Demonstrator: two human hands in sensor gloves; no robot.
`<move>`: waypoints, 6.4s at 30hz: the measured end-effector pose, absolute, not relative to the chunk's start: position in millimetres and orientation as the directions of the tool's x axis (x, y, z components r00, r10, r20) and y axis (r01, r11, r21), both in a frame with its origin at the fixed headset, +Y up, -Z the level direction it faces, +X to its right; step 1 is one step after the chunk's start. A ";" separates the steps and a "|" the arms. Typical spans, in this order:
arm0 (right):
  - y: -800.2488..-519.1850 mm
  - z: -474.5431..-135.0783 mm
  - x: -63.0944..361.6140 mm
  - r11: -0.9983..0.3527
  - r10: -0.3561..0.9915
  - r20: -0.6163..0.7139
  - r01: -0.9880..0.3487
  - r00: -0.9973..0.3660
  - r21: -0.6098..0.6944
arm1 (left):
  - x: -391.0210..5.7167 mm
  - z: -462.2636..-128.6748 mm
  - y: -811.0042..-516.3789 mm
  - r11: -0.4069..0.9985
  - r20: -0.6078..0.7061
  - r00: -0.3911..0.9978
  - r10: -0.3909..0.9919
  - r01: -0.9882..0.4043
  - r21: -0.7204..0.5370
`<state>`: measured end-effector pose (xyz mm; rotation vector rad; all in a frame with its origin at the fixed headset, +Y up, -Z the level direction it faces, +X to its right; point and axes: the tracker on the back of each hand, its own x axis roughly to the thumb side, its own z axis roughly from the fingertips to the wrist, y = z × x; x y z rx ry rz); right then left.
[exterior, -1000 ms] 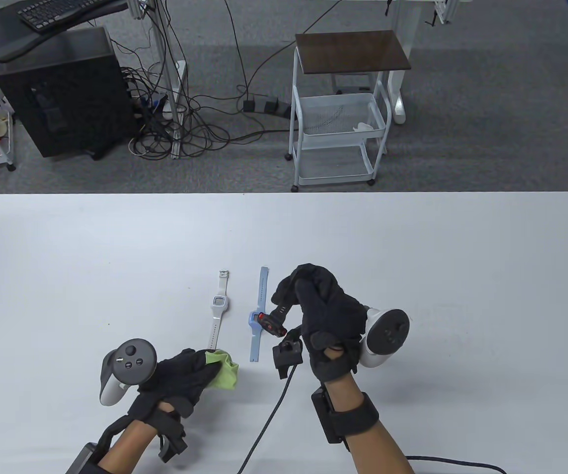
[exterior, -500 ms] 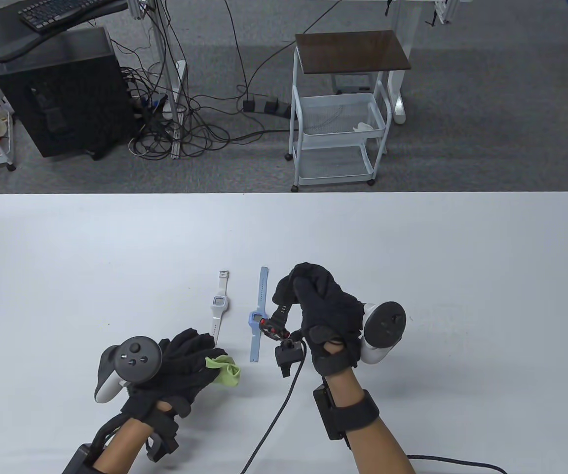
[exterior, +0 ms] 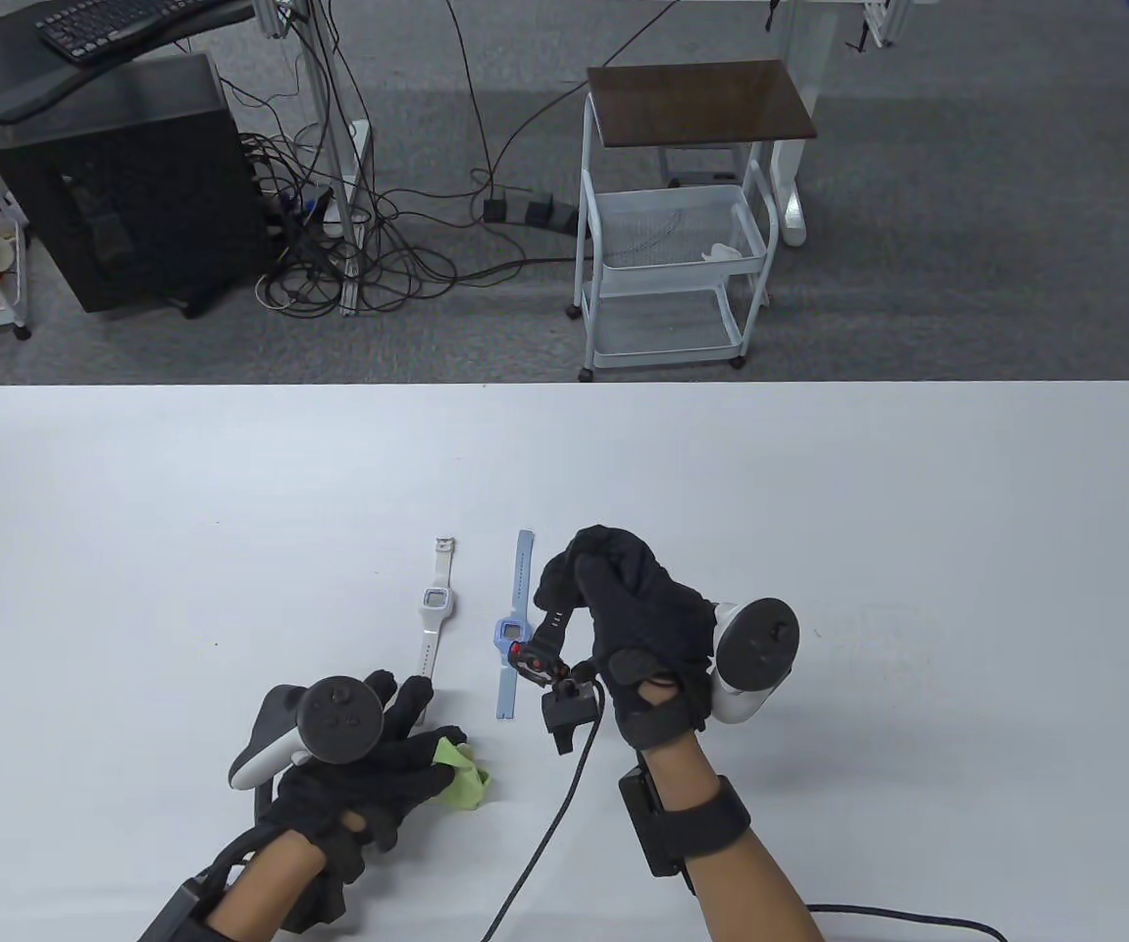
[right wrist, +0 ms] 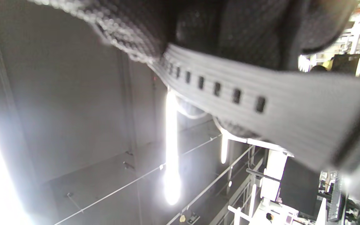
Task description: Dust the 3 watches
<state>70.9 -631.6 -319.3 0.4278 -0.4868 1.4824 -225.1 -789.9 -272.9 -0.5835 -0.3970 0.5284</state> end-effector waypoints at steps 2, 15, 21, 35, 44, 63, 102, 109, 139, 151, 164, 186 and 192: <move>-631.6 -319.4 70.6 0.050 0.832 0.553 -0.999 0.030 -0.021 | -222.4 -273.7 -793.9 0.700 0.195 0.801 0.566 -0.341 -0.628; -632.0 -318.8 67.2 0.047 0.831 0.555 -0.999 0.036 -0.006 | -217.6 -276.8 -806.1 0.707 0.212 0.838 0.503 -0.258 -0.659; -631.5 -317.9 66.1 0.045 0.828 0.560 -0.999 0.038 0.002 | -217.8 -276.3 -804.9 0.687 0.199 0.844 0.498 -0.245 -0.684; -632.0 -317.3 64.9 0.043 0.827 0.561 -0.999 0.041 0.009 | -225.6 -276.2 -786.3 0.689 0.202 0.775 0.599 -0.370 -0.623; -632.7 -316.3 59.7 0.033 0.827 0.560 -0.999 0.045 0.032 | -234.5 -275.4 -773.4 0.687 0.192 0.711 0.677 -0.517 -0.510; -633.1 -303.3 25.0 0.002 0.825 0.556 -0.984 0.103 0.180 | -230.4 -275.5 -765.5 0.602 0.246 0.555 0.795 -0.668 -0.438; -623.5 -301.6 45.7 0.174 0.766 0.611 -0.979 0.201 0.103 | -230.1 -267.8 -743.3 0.538 0.355 0.423 0.834 -0.764 -0.355; -627.7 -303.2 66.7 0.221 0.770 0.613 -0.975 0.175 0.001 | -243.7 -266.6 -737.4 0.407 0.324 0.301 0.897 -0.849 -0.337; -749.6 -286.1 47.2 -0.252 0.925 0.331 -0.952 -0.185 0.173 | -280.3 -291.1 -658.9 0.126 0.374 0.067 0.925 -0.983 -0.136; -768.1 -264.4 4.3 -0.326 0.927 0.300 -0.881 -0.226 0.344 | -245.6 -295.3 -630.8 0.263 0.458 0.165 0.874 -0.952 -0.159; -773.1 -259.2 -5.5 -0.388 0.906 0.324 -0.839 -0.272 0.381 | -244.6 -294.9 -623.8 0.427 0.507 0.317 0.802 -0.897 -0.114; -760.5 -269.7 17.1 -0.468 0.855 0.372 -0.845 -0.361 0.258 | -259.2 -291.9 -614.3 0.459 0.513 0.361 0.779 -0.885 -0.075; -756.3 -275.4 17.8 -0.605 0.767 0.439 -0.754 -0.468 0.255 | -263.6 -292.8 -613.4 0.477 0.506 0.386 0.772 -0.877 -0.059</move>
